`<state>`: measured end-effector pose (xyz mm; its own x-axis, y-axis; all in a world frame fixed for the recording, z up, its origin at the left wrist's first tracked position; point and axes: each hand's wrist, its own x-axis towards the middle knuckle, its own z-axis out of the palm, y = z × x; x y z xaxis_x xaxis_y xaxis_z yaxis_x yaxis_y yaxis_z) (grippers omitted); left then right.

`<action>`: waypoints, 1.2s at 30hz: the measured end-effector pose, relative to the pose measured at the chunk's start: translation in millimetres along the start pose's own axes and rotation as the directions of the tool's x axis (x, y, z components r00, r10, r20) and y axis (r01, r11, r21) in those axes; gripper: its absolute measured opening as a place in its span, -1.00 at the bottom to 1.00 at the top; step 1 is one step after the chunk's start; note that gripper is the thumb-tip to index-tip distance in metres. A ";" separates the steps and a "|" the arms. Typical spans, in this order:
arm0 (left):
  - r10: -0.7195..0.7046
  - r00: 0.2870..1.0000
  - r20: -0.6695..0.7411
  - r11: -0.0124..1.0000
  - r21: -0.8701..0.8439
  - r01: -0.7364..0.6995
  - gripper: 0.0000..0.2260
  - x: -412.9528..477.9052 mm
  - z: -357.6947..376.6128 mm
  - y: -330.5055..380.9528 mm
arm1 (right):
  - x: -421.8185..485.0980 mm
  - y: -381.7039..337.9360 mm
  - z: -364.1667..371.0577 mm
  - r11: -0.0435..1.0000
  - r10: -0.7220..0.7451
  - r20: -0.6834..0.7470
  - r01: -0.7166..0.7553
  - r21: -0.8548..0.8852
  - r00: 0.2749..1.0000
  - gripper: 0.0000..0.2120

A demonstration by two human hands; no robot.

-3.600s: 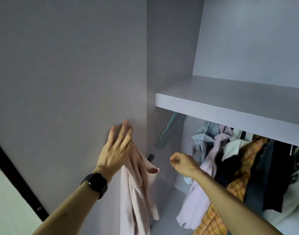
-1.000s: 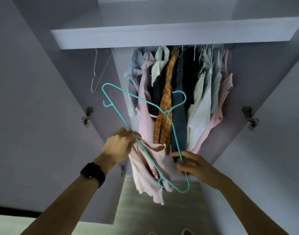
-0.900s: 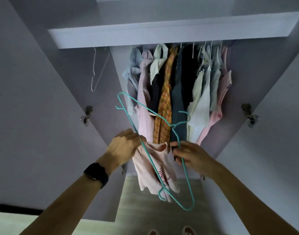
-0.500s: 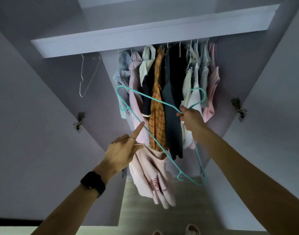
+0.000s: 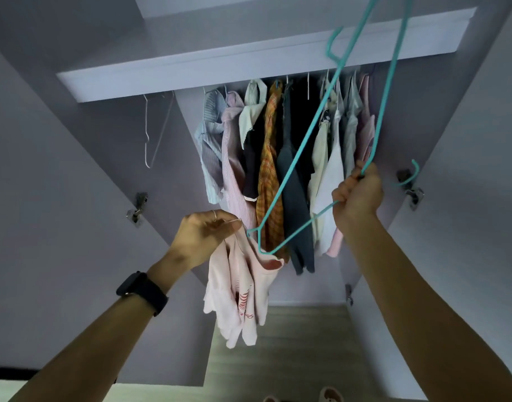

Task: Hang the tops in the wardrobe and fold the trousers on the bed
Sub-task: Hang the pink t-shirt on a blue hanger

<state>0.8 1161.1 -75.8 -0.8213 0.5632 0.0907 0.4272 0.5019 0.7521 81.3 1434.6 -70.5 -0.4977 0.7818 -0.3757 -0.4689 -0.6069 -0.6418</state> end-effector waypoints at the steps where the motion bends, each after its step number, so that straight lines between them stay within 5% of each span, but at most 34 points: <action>1: -0.005 1.000 -0.003 1.000 -0.020 0.005 -0.96 1.1 -2.9 3.6 | 0.1 -3.2 8.1 1.000 0.003 -0.002 -0.003 0.016 1.000 -0.77; 14: 0.007 0.991 -0.130 0.970 -0.240 -0.039 -0.85 12.4 -45.2 27.0 | -2.4 44.7 39.7 0.969 -0.058 0.092 0.078 -0.235 0.994 -0.75; 21: -0.005 0.953 -0.303 0.978 -0.199 -0.059 -0.97 24.2 -70.4 28.7 | 9.7 75.2 40.6 0.811 -0.178 0.296 0.310 -0.496 0.938 -0.64; 26: -0.125 0.849 -0.514 0.959 -0.282 -0.030 -0.90 28.4 -85.2 15.0 | 25.1 59.8 25.0 0.536 -0.341 0.523 0.618 -0.575 0.782 -0.60; 31: -0.192 0.773 -0.605 0.963 -0.268 0.029 -0.92 34.8 -82.4 17.2 | 31.2 47.7 22.6 0.391 -0.392 0.602 0.719 -0.575 0.695 -0.60; 36: -0.202 0.712 -0.673 0.961 -0.276 0.011 -0.96 34.8 -76.1 20.1 | 33.9 44.0 32.9 0.348 -0.400 0.603 0.723 -0.596 0.690 -0.61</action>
<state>-48.0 1140.8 -7.9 -0.9251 -0.1421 0.3523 0.2970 0.3074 0.9040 19.9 1429.7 -89.5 -0.5958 0.6957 0.4012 -0.0879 0.4401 -0.8937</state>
